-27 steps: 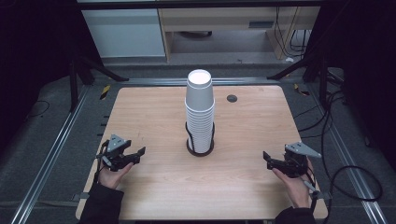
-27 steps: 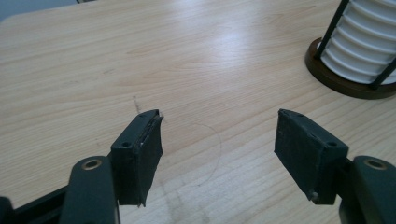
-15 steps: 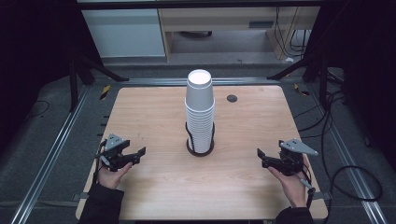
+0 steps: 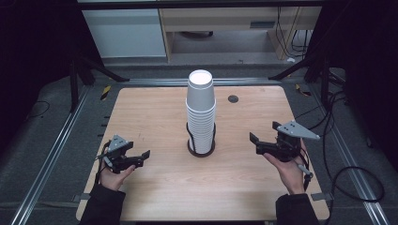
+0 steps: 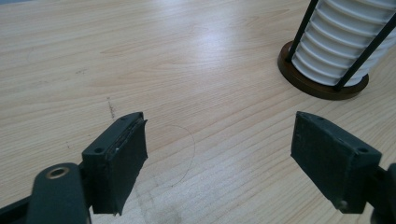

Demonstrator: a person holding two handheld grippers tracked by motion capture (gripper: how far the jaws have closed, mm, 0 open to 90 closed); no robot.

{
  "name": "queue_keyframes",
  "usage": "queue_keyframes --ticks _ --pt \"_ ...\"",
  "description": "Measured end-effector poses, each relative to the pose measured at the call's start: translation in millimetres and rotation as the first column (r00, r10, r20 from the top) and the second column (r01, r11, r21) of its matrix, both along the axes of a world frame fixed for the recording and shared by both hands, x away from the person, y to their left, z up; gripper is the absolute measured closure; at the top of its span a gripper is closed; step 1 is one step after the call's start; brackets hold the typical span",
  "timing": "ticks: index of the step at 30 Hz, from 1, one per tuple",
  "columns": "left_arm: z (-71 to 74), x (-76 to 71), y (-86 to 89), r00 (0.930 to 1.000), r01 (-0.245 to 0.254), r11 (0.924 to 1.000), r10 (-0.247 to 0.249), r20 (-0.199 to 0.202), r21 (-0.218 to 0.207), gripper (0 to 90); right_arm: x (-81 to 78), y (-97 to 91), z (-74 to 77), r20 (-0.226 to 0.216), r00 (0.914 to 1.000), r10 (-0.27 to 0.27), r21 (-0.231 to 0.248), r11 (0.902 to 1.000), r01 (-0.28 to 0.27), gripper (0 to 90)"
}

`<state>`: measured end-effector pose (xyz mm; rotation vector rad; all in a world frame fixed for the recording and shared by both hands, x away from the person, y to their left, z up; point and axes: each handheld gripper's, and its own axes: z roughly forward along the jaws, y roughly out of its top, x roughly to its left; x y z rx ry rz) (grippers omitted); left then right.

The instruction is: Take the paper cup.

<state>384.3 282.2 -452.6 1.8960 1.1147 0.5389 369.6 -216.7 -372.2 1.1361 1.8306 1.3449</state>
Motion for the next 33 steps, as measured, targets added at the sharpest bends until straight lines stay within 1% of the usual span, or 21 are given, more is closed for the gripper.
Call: queue_keyframes --ticks 2,3,5,7,11,12,13,15,16,17,18,19,23,25,26,27,30,33 --pt "-0.3 0.1 0.0 1.0000 0.001 1.0000 -0.001 -0.004 0.000 17.5 0.7 4.8 9.3 0.017 0.9997 0.017 0.008 0.9998 -0.017 6.9" --pt "-0.4 0.3 0.1 1.0000 0.005 1.0000 -0.006 -0.007 -0.004 17.2 1.4 11.0 20.4 0.041 0.9984 0.040 0.024 0.9989 -0.041 6.6" --pt "-0.4 0.3 0.0 1.0000 0.006 1.0000 -0.006 -0.006 -0.003 17.2 1.7 17.9 30.2 0.063 0.9963 0.058 0.034 0.9976 -0.061 6.3" --pt "-0.7 0.5 -0.4 0.9999 0.008 1.0000 -0.008 -0.007 -0.006 17.1 2.3 25.1 38.0 0.088 0.9935 0.073 0.038 0.9963 -0.077 6.1" --pt "-1.4 0.6 -1.8 0.9997 0.022 0.9998 -0.022 -0.008 0.002 17.0 6.1 39.5 48.8 0.116 0.9879 0.102 0.051 0.9928 -0.109 5.8" --pt "-1.6 0.5 -2.3 0.9996 0.025 0.9997 -0.025 -0.008 0.004 17.0 6.1 39.5 48.8 0.116 0.9879 0.102 0.051 0.9928 -0.109 5.8" --pt "-1.6 0.5 -2.4 0.9995 0.031 0.9995 -0.031 -0.010 0.009 17.0 9.1 46.7 52.1 0.123 0.9857 0.116 0.051 0.9911 -0.123 5.3" --pt "-1.7 0.4 -3.2 0.9994 0.034 0.9994 -0.034 -0.007 0.005 17.0 10.3 50.4 53.6 0.126 0.9848 0.120 0.054 0.9904 -0.128 5.2" --pt "-1.9 0.5 -3.5 0.9993 0.035 0.9994 -0.035 -0.009 0.005 17.0 12.8 57.4 56.5 0.135 0.9818 0.133 0.062 0.9878 -0.143 5.0" --pt "-2.0 0.5 -3.8 0.9993 0.036 0.9993 -0.036 -0.009 0.006 17.0 12.8 57.4 56.5 0.135 0.9818 0.133 0.062 0.9878 -0.143 5.0" --pt "-2.0 0.5 -4.1 0.9992 0.039 0.9992 -0.038 -0.009 0.007 17.1 15.2 64.1 58.8 0.144 0.9784 0.149 0.073 0.9844 -0.160 4.9" --pt "-2.0 0.6 -4.3 0.9992 0.040 0.9992 -0.040 -0.010 0.009 17.1 15.2 64.1 58.8 0.144 0.9784 0.149 0.073 0.9844 -0.160 4.9" --pt "-1.8 0.3 -5.2 0.9991 0.041 0.9991 -0.041 -0.008 0.009 17.0 21.3 77.2 62.6 0.144 0.9749 0.169 0.083 0.9796 -0.183 4.4" --pt "-2.1 0.4 -5.6 0.9989 0.046 0.9989 -0.046 -0.009 0.010 17.0 24.4 83.9 64.6 0.152 0.9721 0.178 0.085 0.9776 -0.193 4.3" --pt "-2.5 0.4 -6.3 0.9989 0.046 0.9989 -0.046 -0.010 0.012 17.0 27.7 90.3 66.1 0.158 0.9699 0.185 0.089 0.9756 -0.201 4.3" --pt "-2.5 0.4 -6.3 0.9989 0.046 0.9989 -0.046 -0.010 0.012 17.0 27.7 90.3 66.1 0.158 0.9699 0.185 0.089 0.9756 -0.201 4.3" --pt "-2.9 0.5 -7.0 0.9987 0.049 0.9987 -0.049 -0.011 0.013 17.0 33.5 99.6 67.5 0.165 0.9659 0.199 0.088 0.9724 -0.216 4.2" --pt "-3.3 0.6 -7.5 0.9985 0.053 0.9985 -0.053 -0.013 0.014 17.0 38.0 109.9 67.9 0.173 0.9640 0.201 0.072 0.9737 -0.216 3.9"
